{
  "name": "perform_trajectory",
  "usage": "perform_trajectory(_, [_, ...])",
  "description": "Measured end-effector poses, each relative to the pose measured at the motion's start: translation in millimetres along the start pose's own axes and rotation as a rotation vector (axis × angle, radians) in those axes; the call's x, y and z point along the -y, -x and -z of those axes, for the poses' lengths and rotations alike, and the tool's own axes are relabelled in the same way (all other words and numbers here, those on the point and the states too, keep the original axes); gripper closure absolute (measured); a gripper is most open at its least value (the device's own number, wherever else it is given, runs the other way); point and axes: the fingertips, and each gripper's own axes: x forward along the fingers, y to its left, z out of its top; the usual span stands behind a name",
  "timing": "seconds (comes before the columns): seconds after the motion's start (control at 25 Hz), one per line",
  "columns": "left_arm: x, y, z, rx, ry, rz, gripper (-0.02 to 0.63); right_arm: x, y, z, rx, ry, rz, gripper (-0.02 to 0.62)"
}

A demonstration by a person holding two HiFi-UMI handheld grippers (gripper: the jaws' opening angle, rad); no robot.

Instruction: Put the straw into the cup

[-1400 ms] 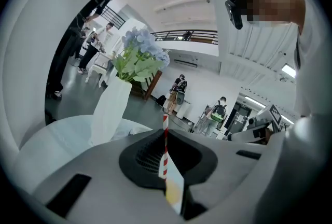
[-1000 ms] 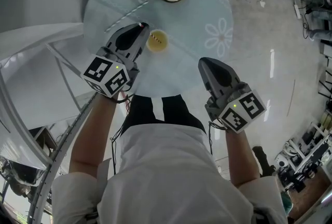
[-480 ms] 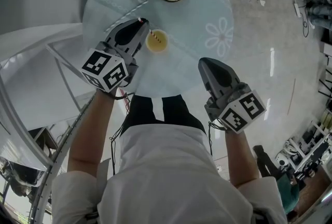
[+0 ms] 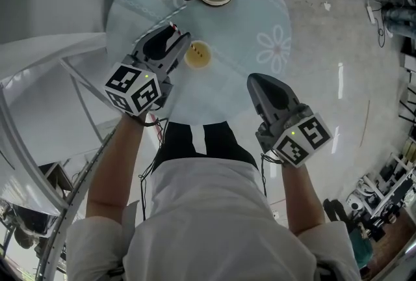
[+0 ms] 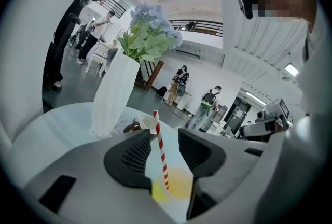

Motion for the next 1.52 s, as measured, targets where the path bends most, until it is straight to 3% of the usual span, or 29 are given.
perform_trajectory(0.6, [12.9, 41.1, -29.7, 0.048, -0.015, -0.026, 0.445, -23.9, -2.1, -32.3, 0.054, 0.061, -0.02, 0.575])
perform_trajectory(1.12, [61.3, 93.4, -86.6, 0.133, -0.118, 0.018, 0.546, -54.6, 6.2, -72.2, 0.138, 0.098, -0.026, 0.575])
perform_trajectory(1.52, [83.3, 121.1, -101.6, 0.149, -0.183, 0.065, 0.566, -76.1, 8.6, -93.4, 0.194, 0.136, -0.02, 0.575])
